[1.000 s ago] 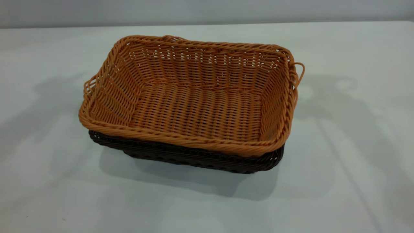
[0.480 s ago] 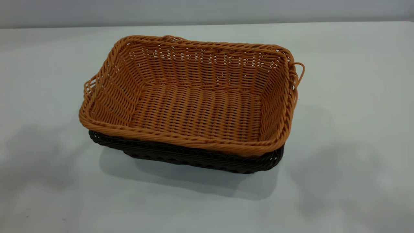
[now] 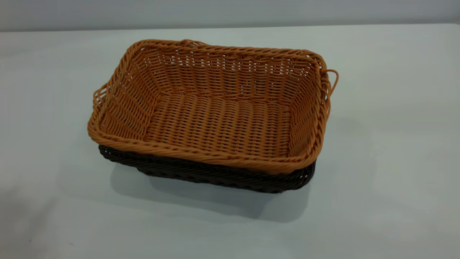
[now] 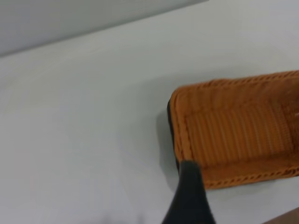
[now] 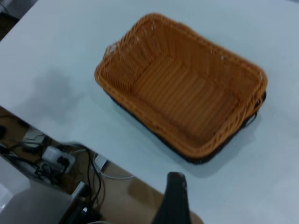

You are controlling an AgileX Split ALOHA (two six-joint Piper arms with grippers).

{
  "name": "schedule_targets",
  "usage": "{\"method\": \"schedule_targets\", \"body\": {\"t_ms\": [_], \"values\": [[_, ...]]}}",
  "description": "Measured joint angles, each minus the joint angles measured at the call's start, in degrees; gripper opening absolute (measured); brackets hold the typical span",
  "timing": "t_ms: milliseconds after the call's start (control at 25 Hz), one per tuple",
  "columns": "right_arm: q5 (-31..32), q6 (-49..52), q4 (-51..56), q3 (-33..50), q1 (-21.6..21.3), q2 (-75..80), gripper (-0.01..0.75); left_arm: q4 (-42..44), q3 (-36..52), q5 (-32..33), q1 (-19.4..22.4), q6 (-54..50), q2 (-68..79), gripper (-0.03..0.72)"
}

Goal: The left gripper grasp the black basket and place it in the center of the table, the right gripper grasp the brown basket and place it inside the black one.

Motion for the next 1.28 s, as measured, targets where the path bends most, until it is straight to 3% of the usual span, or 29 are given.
{"method": "schedule_targets", "body": {"t_ms": [320, 520, 880, 1280], "values": [[0.17, 0.00, -2.31, 16.47, 0.00, -17.61, 0.583, 1.16, 21.08, 0.00, 0.00, -2.25, -16.99, 0.509], [0.43, 0.00, -5.43, 21.88, 0.00, -25.10, 0.583, 1.89, 31.25, 0.00, 0.00, -2.25, -29.05, 0.509], [1.59, -0.05, -8.06, 23.72, 0.00, -31.93, 0.583, 2.72, 42.98, 0.00, 0.00, -2.01, -46.60, 0.509], [1.70, -0.05, -8.12, 23.72, 0.00, -33.19, 0.583, 3.01, 50.26, -1.08, 0.00, -2.01, -58.77, 0.509]]}}
